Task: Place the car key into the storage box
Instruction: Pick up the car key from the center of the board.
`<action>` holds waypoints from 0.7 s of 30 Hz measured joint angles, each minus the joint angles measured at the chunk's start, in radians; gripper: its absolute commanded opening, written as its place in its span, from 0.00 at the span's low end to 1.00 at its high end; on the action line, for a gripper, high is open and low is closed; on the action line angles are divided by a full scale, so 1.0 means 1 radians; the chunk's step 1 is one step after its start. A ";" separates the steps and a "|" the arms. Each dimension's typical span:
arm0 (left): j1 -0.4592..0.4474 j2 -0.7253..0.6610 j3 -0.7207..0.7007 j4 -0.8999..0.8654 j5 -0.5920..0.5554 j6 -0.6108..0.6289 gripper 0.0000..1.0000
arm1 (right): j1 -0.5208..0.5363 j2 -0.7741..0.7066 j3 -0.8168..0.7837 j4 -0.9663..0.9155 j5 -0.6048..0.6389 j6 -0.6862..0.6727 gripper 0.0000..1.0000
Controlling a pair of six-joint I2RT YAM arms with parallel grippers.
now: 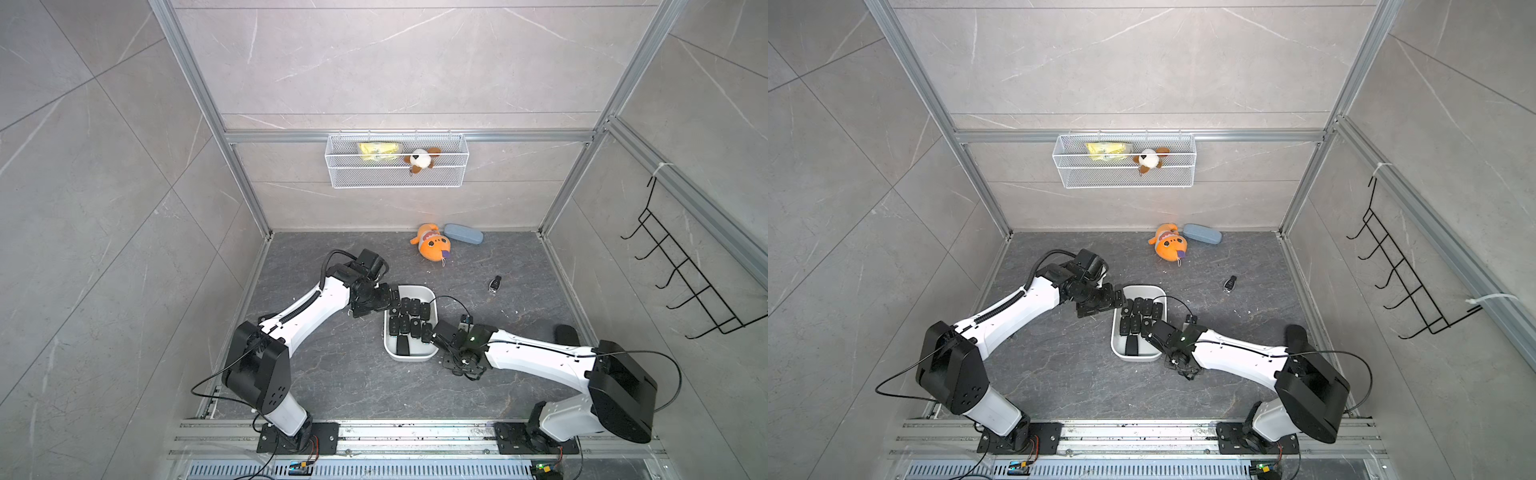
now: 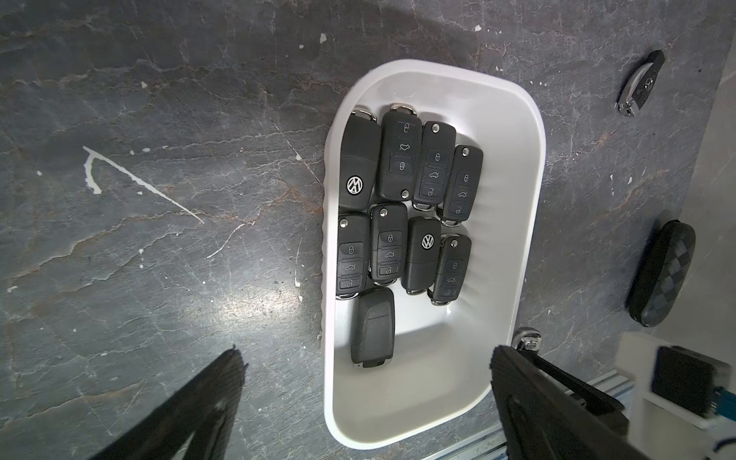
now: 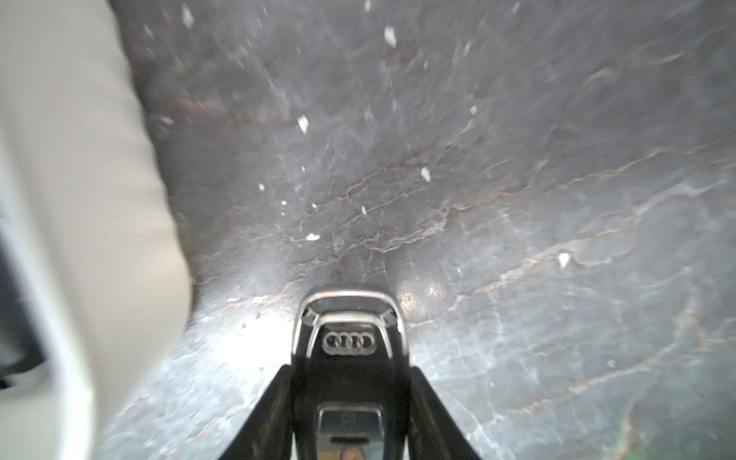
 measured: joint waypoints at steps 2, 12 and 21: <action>0.005 0.000 0.000 0.004 0.002 0.003 1.00 | 0.000 -0.015 0.040 -0.038 0.010 -0.010 0.42; 0.058 -0.007 -0.005 0.036 0.025 0.007 1.00 | 0.000 0.073 0.357 -0.124 0.000 -0.178 0.44; 0.097 -0.090 -0.072 0.048 0.025 0.007 1.00 | -0.011 0.292 0.520 -0.119 -0.156 -0.279 0.44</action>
